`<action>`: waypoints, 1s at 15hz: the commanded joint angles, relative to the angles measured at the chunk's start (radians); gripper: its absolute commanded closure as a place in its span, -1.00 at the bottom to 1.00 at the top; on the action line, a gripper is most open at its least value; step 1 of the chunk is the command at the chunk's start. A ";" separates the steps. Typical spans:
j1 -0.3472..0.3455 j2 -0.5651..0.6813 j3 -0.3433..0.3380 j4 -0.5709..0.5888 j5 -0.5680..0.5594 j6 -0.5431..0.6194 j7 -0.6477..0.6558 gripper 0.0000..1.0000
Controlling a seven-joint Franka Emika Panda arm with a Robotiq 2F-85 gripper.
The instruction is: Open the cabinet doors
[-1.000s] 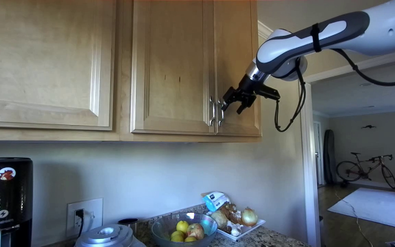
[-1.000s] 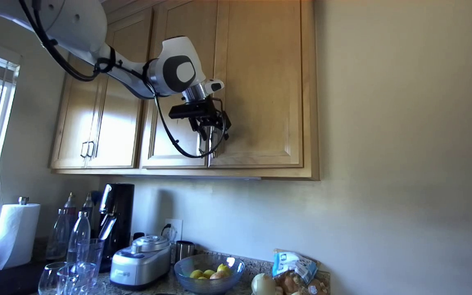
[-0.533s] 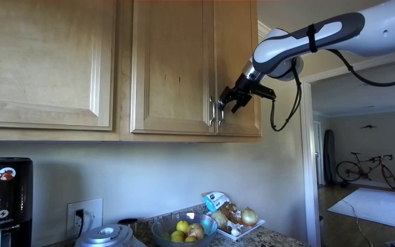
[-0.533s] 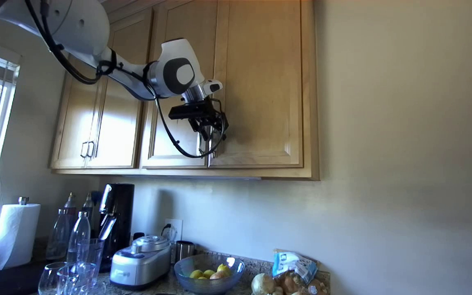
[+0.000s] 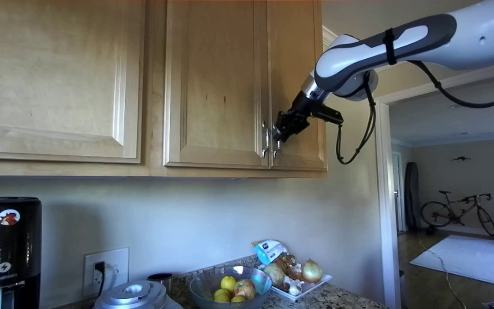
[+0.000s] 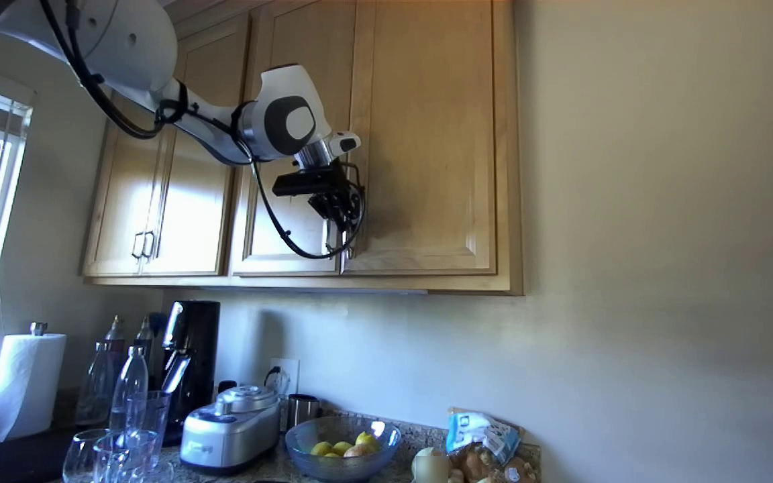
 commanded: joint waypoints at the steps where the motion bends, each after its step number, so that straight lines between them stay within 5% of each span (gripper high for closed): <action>1: 0.008 -0.002 -0.005 -0.008 0.007 0.026 -0.002 0.85; 8: 0.023 -0.033 -0.014 -0.043 0.024 0.012 -0.097 0.81; 15: 0.023 -0.224 -0.087 -0.178 0.052 -0.052 -0.326 0.81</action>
